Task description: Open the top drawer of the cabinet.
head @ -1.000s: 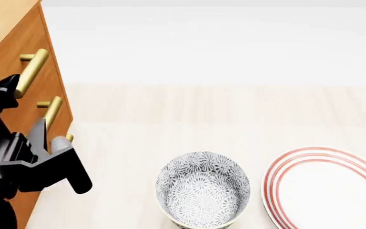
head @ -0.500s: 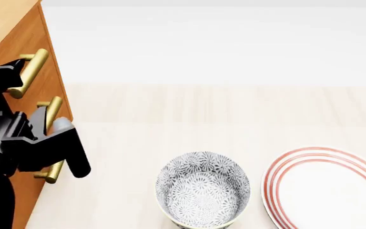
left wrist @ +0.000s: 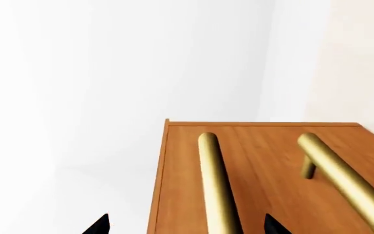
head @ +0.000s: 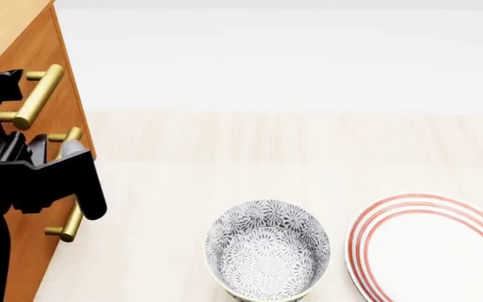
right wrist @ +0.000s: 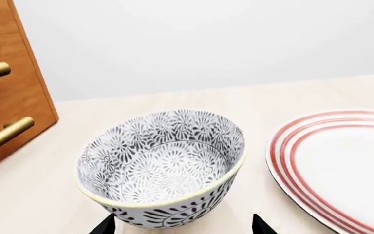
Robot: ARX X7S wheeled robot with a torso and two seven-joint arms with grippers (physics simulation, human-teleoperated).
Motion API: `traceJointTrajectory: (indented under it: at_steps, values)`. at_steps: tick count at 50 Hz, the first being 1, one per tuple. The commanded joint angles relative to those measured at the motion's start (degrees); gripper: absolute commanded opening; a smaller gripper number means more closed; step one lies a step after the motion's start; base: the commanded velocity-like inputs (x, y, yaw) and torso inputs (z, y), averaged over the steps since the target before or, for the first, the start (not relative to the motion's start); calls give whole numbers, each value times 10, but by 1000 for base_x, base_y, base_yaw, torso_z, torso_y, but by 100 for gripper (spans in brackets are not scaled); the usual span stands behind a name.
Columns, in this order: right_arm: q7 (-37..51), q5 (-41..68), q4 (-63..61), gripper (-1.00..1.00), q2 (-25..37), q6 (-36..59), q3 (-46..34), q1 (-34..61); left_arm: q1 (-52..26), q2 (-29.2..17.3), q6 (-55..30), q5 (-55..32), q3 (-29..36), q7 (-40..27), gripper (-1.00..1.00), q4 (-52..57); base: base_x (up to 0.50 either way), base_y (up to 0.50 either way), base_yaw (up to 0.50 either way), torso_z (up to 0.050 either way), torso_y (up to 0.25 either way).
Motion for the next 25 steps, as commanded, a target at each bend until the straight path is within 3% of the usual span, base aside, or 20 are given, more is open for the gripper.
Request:
traceJointTrajectory:
  at_steps: [1, 25]
  values:
    - [-10, -6, 1, 100, -8, -1, 9, 0, 0, 13, 26, 4, -13, 9, 100, -30, 0, 0, 0, 0, 0]
    - [-10, 1, 6, 100, -5, -3, 3, 1, -13, 47, 29, -13, -20, -20, 100, -113, 0, 0, 0, 0, 0]
